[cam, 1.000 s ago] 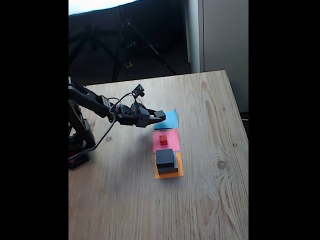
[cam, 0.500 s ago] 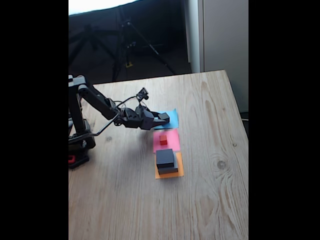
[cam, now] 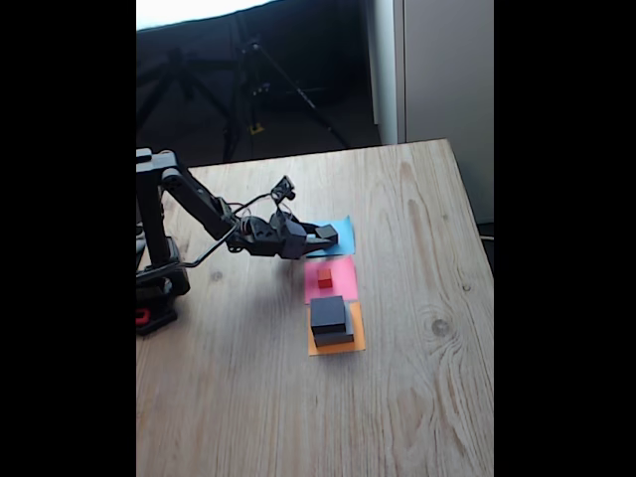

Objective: Tower of hanoi

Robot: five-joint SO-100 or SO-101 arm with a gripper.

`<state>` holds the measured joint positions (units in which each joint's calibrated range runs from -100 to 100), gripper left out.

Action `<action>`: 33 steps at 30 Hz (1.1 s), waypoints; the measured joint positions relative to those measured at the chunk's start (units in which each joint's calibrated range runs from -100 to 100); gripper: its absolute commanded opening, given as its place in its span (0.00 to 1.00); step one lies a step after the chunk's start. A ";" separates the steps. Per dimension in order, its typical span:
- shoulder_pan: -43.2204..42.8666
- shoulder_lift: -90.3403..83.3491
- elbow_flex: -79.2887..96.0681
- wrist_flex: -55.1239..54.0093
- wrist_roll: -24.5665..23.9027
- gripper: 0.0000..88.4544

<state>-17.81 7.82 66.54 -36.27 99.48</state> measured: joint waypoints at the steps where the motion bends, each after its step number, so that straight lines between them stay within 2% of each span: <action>1: -0.21 0.00 0.00 -0.24 0.00 0.17; 19: -0.83 -0.17 1.22 -2.08 0.00 0.24; 25: -2.07 -4.96 1.22 0.24 0.00 0.26; 28: -2.79 -8.47 1.22 2.80 0.00 0.20; 31: -3.10 -12.74 1.22 6.65 0.00 0.02; 33: -3.30 -15.99 1.22 9.85 0.00 0.00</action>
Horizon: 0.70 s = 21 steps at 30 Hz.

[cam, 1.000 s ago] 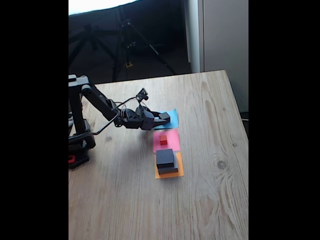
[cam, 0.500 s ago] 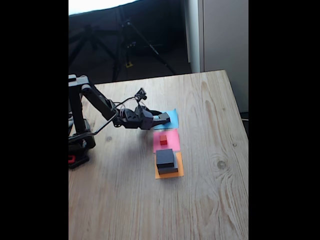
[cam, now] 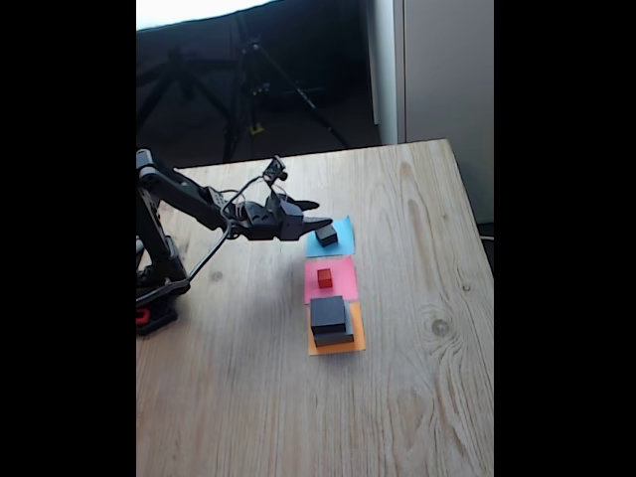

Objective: Tower of hanoi

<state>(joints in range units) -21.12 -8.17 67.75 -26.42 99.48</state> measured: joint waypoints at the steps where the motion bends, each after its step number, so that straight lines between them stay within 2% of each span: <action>1: 0.00 -1.71 0.00 1.92 0.00 0.00; 9: -0.72 -17.19 1.30 20.58 0.00 0.00; 16: -0.62 -30.01 -7.48 50.28 0.00 0.00; 21: -0.10 -32.32 -22.86 73.50 0.00 0.00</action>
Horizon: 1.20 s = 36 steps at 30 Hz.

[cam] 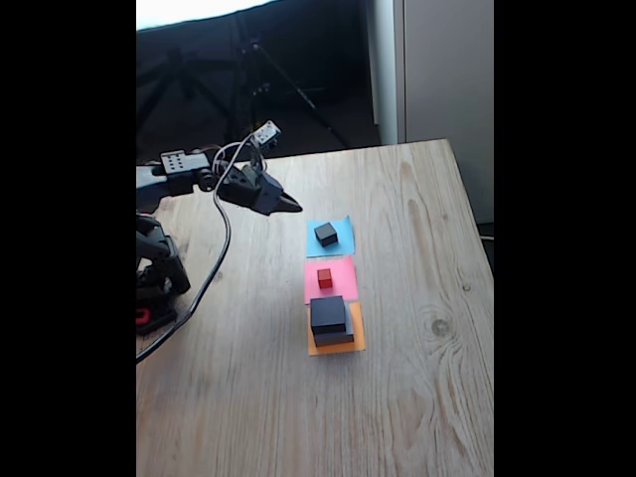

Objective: Tower of hanoi

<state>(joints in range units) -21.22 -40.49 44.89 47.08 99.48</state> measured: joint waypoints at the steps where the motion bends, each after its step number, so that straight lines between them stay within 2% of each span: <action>1: 0.52 0.00 -3.91 4.64 0.00 0.00; 7: 5.16 -0.09 -27.29 28.82 0.00 0.00; 14: 13.42 -0.09 -49.80 43.47 0.00 0.00; 21: 21.17 0.26 -62.49 48.20 0.00 0.00; 36: 38.31 -3.16 -62.06 48.36 0.00 0.00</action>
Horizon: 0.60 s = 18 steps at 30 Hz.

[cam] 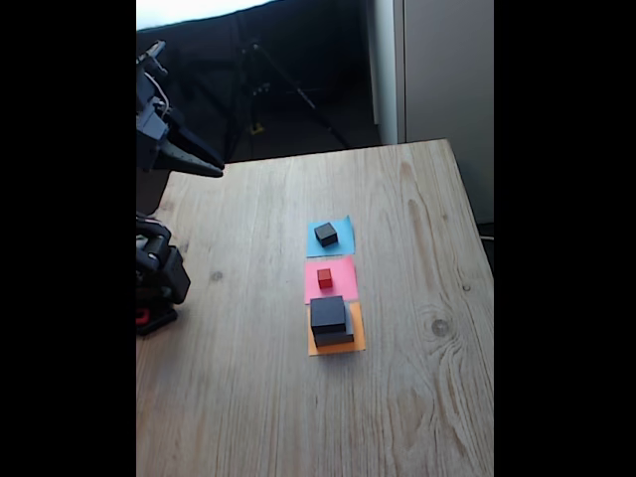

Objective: Tower of hanoi

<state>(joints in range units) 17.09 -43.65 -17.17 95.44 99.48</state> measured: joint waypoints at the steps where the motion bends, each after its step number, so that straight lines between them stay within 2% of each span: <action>1: 1.34 -0.34 0.87 0.00 0.00 0.00; 3: 4.23 -1.28 3.30 0.00 0.00 0.00; 11: 6.71 -4.02 13.99 -1.28 0.00 0.03; 13: 6.92 -4.62 16.95 -2.72 0.00 0.16; 15: 7.12 -5.04 20.60 -4.48 0.00 0.34; 18: 8.36 -5.30 26.42 -9.21 0.00 0.45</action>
<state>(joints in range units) 25.45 -48.95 9.26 86.23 99.48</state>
